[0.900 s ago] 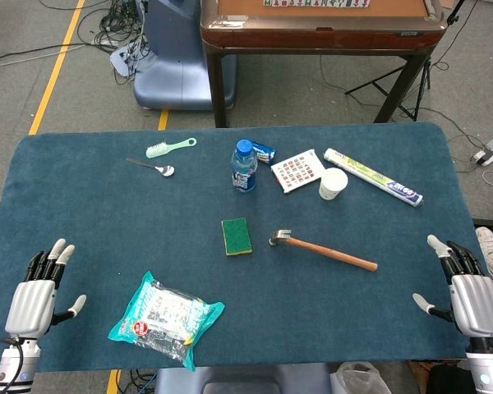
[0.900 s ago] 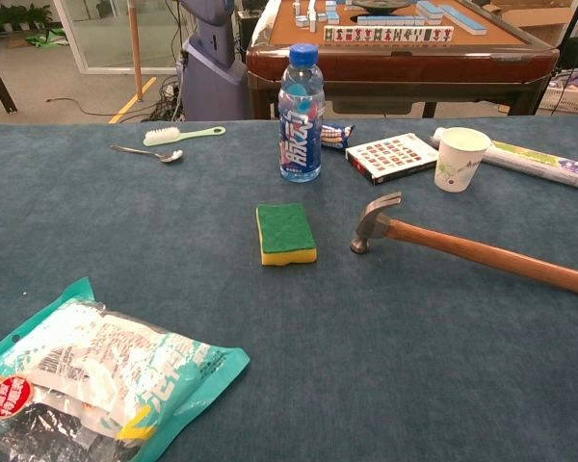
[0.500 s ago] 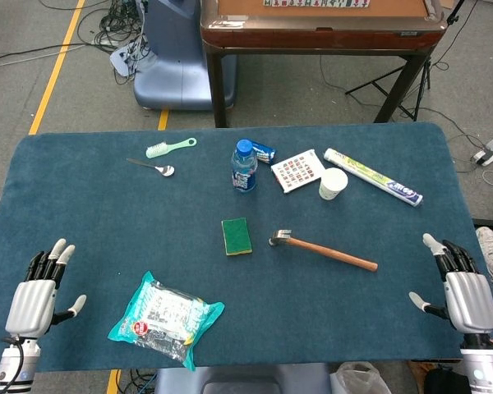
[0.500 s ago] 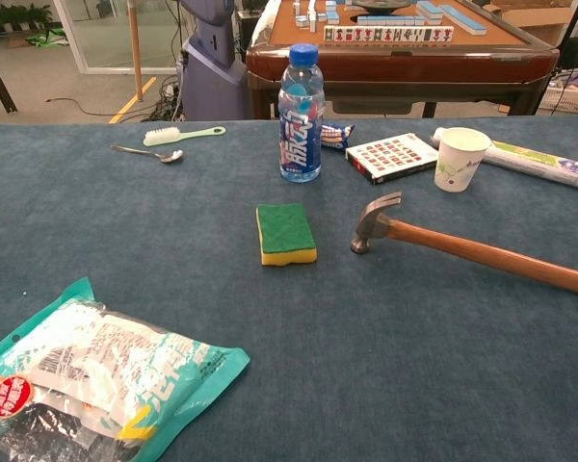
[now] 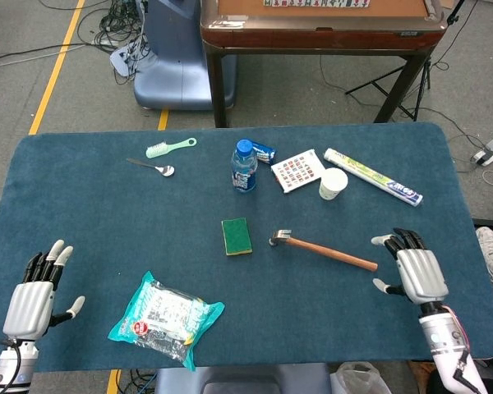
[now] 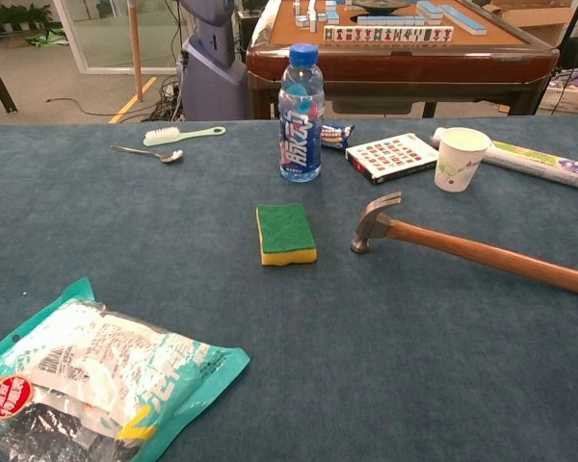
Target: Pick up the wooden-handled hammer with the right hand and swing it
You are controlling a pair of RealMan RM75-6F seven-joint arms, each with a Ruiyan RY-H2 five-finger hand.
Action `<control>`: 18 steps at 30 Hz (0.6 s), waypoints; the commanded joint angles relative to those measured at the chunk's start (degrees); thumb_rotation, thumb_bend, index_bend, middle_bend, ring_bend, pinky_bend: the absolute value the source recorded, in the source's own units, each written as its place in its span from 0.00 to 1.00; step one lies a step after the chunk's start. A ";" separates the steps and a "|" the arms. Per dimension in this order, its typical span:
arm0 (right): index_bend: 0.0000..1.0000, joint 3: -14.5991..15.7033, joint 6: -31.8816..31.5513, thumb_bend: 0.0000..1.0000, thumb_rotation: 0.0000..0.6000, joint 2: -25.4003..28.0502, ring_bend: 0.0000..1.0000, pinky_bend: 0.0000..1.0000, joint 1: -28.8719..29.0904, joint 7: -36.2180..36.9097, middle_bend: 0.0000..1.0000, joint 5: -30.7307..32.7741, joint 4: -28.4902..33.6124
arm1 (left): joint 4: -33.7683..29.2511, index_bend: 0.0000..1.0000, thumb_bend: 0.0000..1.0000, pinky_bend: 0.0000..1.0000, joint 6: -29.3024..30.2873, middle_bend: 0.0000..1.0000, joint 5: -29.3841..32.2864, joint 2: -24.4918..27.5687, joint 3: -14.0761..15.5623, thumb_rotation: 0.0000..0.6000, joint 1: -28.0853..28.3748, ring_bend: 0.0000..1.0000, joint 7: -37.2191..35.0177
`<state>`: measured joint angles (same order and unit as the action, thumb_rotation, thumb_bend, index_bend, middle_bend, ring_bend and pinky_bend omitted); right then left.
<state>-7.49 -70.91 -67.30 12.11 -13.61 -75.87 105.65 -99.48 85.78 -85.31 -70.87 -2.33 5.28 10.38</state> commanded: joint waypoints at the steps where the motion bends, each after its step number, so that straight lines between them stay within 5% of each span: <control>1: 0.32 -1.91 5.70 0.10 1.00 -2.18 0.13 0.14 4.36 -2.16 0.32 5.19 -0.19 | 0.14 0.00 0.23 0.00 0.15 0.00 -0.17 0.07 0.12 1.00 -0.12 0.00 -0.23; 18: 0.32 -6.21 18.41 0.11 1.00 -12.41 0.13 0.14 18.54 -6.37 0.32 24.35 -8.91 | 0.37 0.00 0.23 0.00 0.76 0.00 -1.27 0.33 0.57 1.00 -0.54 0.00 -1.35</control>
<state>-13.30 -53.88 -78.37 29.35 -19.27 -53.25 98.14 -99.11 86.54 -86.58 -70.53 -1.76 4.75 9.04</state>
